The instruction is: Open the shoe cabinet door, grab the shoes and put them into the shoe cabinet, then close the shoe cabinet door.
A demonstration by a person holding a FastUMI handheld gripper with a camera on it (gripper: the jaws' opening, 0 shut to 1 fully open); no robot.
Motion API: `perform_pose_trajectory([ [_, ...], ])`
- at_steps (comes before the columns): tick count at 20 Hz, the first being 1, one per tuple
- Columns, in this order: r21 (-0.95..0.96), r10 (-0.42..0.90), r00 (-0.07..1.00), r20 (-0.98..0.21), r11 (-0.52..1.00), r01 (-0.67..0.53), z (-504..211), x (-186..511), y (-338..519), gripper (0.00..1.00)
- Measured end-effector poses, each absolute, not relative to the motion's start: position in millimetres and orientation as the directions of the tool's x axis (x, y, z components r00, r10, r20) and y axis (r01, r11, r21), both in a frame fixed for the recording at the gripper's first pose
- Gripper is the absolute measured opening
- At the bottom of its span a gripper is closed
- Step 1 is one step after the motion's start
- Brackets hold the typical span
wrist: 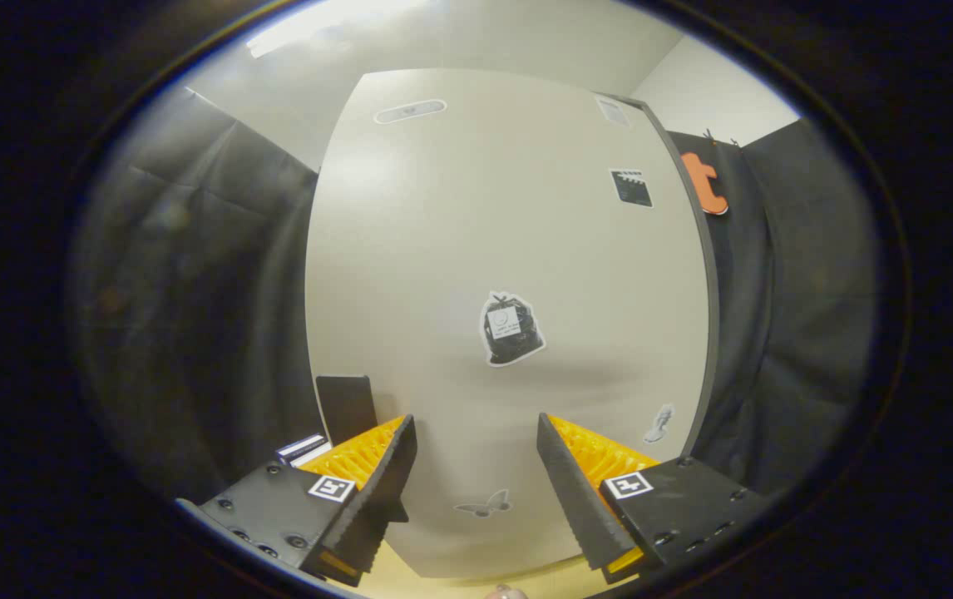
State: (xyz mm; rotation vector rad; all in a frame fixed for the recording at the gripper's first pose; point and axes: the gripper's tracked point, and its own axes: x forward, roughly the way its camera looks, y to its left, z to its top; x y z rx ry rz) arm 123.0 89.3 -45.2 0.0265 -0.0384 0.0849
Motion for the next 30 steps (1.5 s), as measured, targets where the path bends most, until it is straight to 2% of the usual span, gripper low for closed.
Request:
perform_pose_trajectory([
  [15,0.012,0.096,0.995,0.03,0.995,-0.096,-41,179,107,0.93],
  [30,0.023,0.106,0.993,0.054,0.994,-0.107,-41,181,110,0.93],
])
